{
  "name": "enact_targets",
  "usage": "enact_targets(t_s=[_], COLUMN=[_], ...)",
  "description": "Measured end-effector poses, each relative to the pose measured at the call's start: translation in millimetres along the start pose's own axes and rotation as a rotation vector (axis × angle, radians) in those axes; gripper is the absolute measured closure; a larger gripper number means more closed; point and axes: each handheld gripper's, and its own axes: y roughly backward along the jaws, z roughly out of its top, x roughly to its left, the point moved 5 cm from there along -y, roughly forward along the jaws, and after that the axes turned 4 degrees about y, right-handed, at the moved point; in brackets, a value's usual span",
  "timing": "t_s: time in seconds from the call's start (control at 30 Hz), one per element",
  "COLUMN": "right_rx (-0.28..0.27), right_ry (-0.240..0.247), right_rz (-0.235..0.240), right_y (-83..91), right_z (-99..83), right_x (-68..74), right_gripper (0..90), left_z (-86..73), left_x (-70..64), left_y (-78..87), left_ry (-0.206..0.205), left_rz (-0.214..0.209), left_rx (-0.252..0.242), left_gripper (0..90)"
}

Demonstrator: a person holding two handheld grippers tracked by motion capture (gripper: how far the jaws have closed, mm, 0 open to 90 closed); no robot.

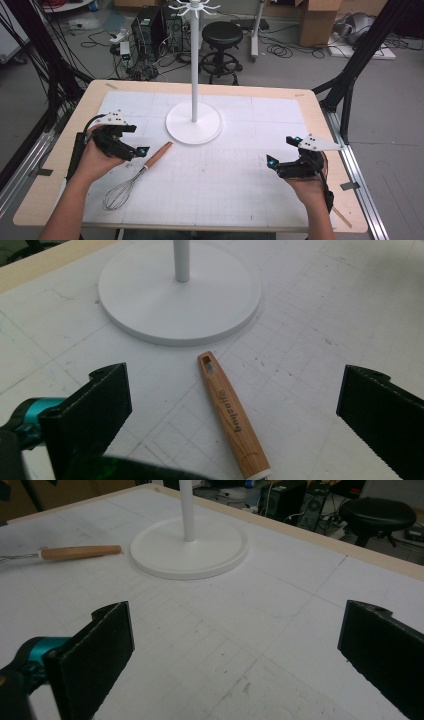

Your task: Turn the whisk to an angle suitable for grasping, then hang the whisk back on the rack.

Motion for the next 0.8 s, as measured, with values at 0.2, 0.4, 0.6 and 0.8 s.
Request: enact_targets(t_s=[0.2, 0.4, 0.6, 0.8], right_rx=[0.007, 0.012, 0.009, 0.012], right_ry=[-0.02, -0.012, -0.006, -0.006], right_rz=[0.0, 0.0, 0.002, 0.0], right_y=[-3.4, -4.8, -4.6, -3.9], right_z=[-1.7, -1.5, -0.1, -0.6], right_x=[-3.6, -3.2, -1.6, -0.9], right_gripper=[0.3, 0.3, 0.3, 0.3], left_z=[1.2, 1.6, 0.7, -3.2], left_x=[-0.9, -2.3, -3.3, 2.2], left_y=[-9.6, -12.1, -16.1, -23.9], left_ry=[-0.009, -0.015, -0.019, 0.002], left_rz=[0.009, 0.015, 0.011, 0.016], left_rx=[0.054, 0.072, 0.089, 0.132], left_gripper=[1.7, 1.7, 1.7, 1.7])
